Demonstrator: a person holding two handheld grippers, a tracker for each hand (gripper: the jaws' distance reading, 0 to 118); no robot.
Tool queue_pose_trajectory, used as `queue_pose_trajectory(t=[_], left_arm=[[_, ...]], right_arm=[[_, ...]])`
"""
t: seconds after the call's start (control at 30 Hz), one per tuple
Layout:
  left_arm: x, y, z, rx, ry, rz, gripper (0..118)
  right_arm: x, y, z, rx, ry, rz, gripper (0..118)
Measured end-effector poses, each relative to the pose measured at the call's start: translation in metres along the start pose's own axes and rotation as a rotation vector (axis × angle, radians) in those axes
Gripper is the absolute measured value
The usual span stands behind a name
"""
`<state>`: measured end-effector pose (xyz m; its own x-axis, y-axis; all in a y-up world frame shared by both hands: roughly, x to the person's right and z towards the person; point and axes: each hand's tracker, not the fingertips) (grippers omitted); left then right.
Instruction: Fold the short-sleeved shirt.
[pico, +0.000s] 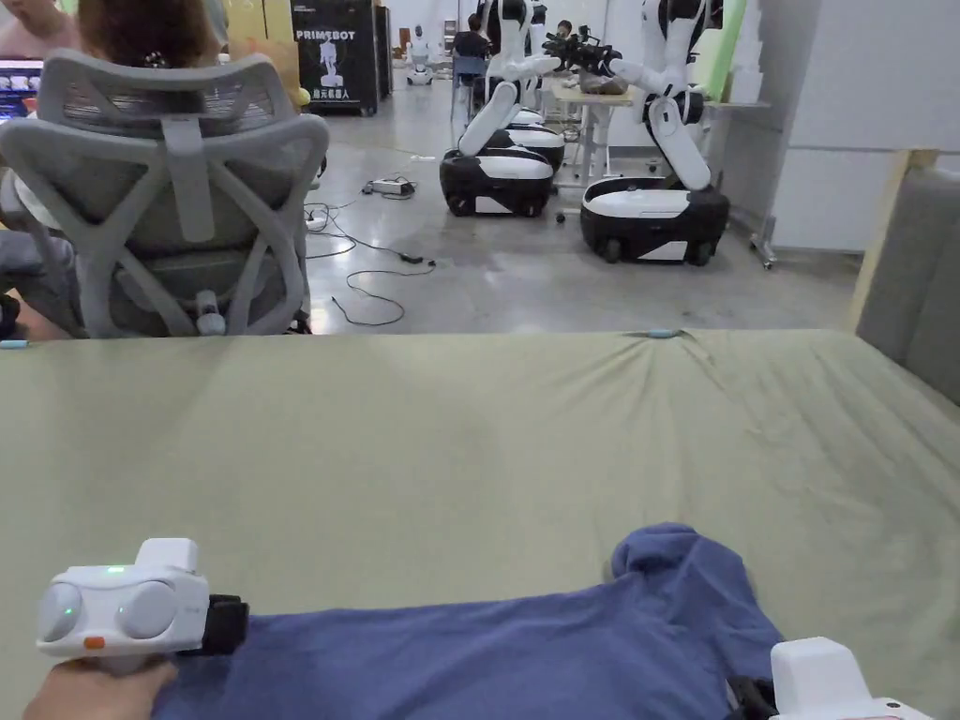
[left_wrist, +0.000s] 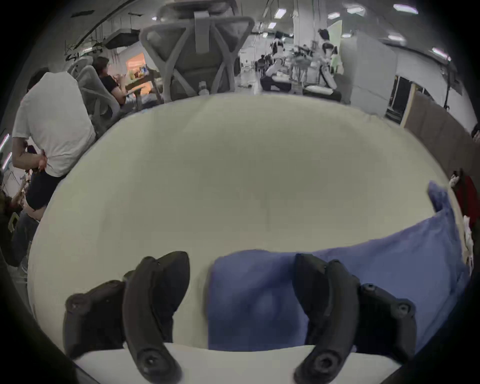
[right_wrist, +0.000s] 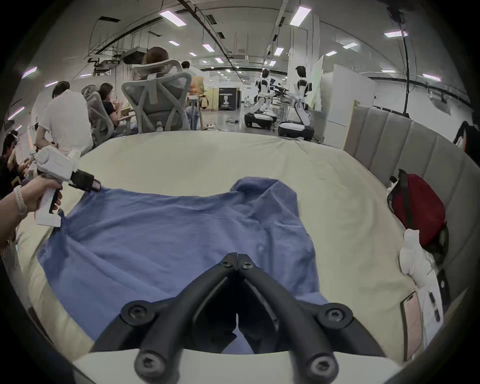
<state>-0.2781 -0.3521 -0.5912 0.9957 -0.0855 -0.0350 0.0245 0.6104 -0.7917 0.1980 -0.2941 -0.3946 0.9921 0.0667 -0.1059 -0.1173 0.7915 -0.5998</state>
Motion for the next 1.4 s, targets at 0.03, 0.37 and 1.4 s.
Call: queue_pose_trajectory(t=[0.03,0.37,1.4], left_arm=[[0.007,-0.005,0.001,-0.034,-0.005,-0.023,76],[0.03,-0.014,0.09,0.128,-0.055,-0.155,1],[-0.018,-0.237,0.234,0.119,-0.178,0.057,3]], right_arm=[[0.005,0.004,-0.006,-0.006,-0.009,0.008,9],[0.069,0.062,-0.142,-0.126,-0.073,-0.058,103],[0.047,-0.104,0.086,-0.129,0.0,-0.04,0]])
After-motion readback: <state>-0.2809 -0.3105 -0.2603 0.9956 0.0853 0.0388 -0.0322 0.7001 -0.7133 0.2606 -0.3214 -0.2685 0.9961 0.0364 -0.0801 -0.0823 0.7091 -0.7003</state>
